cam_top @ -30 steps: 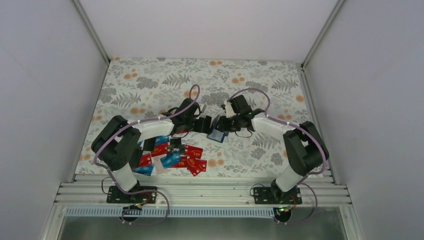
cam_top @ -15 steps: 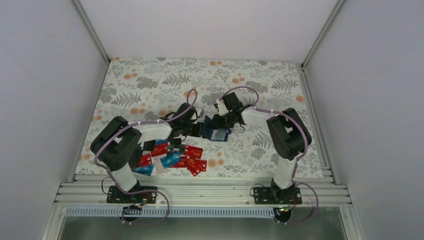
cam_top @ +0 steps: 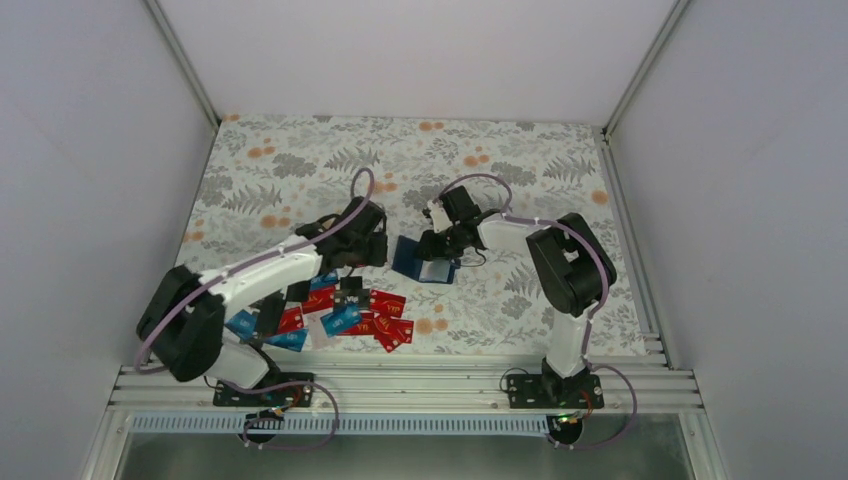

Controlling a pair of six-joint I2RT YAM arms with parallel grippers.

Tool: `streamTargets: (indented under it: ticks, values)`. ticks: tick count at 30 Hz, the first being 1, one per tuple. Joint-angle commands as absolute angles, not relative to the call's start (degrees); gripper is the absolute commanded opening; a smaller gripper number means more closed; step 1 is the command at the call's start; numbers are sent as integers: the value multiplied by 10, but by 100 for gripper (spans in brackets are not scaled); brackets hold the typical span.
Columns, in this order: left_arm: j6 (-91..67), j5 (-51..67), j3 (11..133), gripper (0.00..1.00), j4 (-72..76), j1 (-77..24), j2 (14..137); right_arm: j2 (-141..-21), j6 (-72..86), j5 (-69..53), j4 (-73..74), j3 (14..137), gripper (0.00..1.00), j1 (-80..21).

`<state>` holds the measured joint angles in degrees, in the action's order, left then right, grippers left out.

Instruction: Put the credit cards into the card holder

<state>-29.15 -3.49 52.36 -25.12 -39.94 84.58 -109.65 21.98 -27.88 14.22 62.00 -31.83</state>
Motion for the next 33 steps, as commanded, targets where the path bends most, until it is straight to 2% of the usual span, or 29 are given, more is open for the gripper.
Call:
streamTargets:
  ticks: [1,5,12,17,23,27,33]
  values:
    - [-280,-80,583,2,-342,-420,767,-1118,207,-263,155,625,21,-330]
    - [-254,-22,587,2,-302,-421,785,-1116,204,-262,160,630,21,-331]
    - [-251,-17,594,2,-262,-422,893,-1103,196,-257,176,638,19,-333]
    - [-253,-54,583,2,-259,-422,927,-1079,194,-265,183,636,20,-331]
    - [-261,-47,550,2,-240,-422,925,-1034,205,-310,185,622,28,-322]
    - [-266,-42,543,2,-237,-422,914,-988,223,-336,182,597,37,-316]
    - [-269,-35,553,2,-242,-425,899,-924,250,-333,184,552,41,-315]
